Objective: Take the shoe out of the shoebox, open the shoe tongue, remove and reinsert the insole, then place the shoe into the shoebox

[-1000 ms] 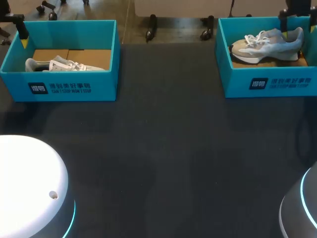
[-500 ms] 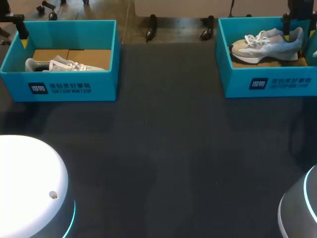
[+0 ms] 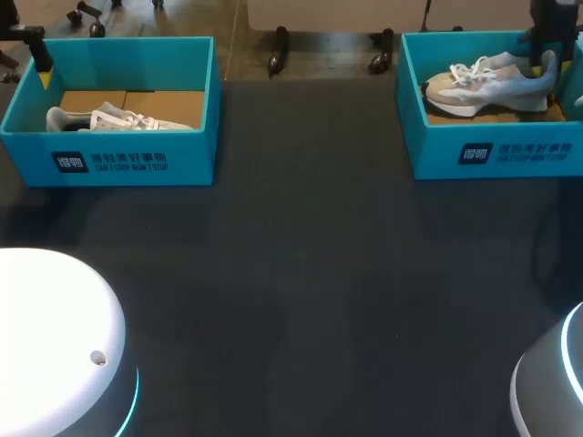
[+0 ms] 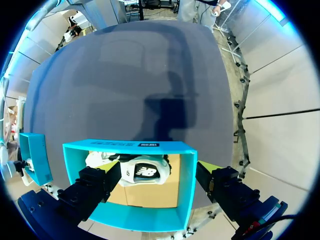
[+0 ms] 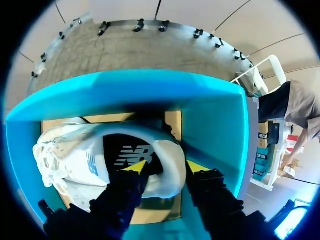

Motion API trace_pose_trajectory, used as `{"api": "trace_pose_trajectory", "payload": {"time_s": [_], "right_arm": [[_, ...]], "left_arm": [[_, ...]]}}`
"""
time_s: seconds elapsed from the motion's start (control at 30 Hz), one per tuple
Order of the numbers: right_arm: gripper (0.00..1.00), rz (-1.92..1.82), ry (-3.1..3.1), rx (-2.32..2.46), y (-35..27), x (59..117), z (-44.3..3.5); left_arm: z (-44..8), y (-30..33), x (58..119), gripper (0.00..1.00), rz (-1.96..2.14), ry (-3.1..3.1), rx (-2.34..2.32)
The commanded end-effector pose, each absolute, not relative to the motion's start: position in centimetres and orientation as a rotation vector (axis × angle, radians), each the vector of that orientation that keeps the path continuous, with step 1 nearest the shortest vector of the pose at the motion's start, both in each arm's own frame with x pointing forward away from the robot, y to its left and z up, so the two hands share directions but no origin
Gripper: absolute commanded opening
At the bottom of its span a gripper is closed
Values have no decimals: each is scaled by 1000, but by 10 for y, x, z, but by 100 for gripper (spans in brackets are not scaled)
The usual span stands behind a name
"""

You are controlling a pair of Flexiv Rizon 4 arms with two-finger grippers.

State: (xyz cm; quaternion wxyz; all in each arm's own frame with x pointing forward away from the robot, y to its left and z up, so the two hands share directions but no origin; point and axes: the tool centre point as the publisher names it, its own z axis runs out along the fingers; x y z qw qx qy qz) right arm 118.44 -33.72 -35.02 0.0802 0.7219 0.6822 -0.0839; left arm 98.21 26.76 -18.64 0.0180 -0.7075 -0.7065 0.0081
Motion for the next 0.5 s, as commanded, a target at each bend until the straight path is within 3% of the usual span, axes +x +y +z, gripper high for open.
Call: {"api": "trace_pose_trajectory", "payload": {"time_s": [0.03, 0.13, 0.2, 0.23, 0.27, 0.3, 0.5], "right_arm": [[38, -355, 2074, 2212, -334, 1193, -356], [34, -354, 2078, 2205, -333, 1192, -356], [44, -354, 2077, 2202, -333, 1192, -356], [63, -355, 2074, 2202, -333, 1192, -356], [91, -356, 2068, 2203, -334, 1192, -356], [100, -355, 2065, 2205, -335, 1193, -355], [100, -358, 2057, 2203, -336, 1193, -355]], "left_arm": [[-186, 268, 982, 100, 22, -2191, -2197], [-186, 268, 982, 100, 22, -2191, -2197], [-186, 268, 982, 100, 22, -2191, -2197], [-186, 268, 982, 100, 22, -2191, -2197], [-186, 268, 982, 100, 22, -2191, -2197], [-186, 268, 982, 100, 22, -2191, -2197], [-186, 268, 982, 100, 22, -2191, -2197]]}}
